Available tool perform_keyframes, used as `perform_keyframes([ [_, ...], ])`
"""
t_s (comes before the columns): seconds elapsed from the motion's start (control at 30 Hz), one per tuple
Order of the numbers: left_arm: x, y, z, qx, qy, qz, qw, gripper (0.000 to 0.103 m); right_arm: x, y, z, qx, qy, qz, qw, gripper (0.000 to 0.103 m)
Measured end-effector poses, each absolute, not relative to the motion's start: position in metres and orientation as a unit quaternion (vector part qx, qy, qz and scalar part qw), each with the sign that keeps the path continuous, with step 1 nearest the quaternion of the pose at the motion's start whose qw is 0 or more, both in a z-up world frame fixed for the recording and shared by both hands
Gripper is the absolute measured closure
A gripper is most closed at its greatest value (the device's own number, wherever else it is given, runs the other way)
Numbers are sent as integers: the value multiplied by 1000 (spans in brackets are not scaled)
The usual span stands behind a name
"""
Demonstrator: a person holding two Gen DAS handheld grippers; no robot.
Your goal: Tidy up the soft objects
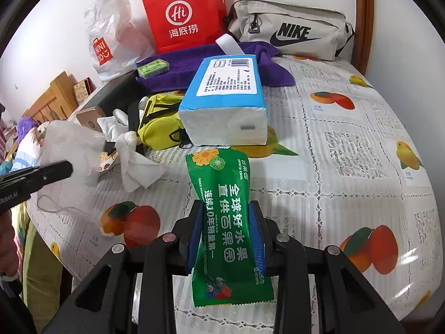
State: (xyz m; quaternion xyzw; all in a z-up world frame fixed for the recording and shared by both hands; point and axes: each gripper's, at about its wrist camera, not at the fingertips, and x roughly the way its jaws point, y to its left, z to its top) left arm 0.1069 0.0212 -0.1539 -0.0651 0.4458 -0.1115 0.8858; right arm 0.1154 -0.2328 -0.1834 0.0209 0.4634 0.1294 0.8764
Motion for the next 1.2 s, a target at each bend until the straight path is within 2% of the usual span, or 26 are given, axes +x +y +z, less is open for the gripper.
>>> perform_keyframes([
  [0.67, 131, 92, -184, -119, 476, -59, 869, 98, 135, -219, -193, 32, 487, 127, 864, 75],
  [1.2, 148, 88, -123, -111, 437, -75, 889, 98, 154, -220, -121, 25, 426, 135, 894, 75],
])
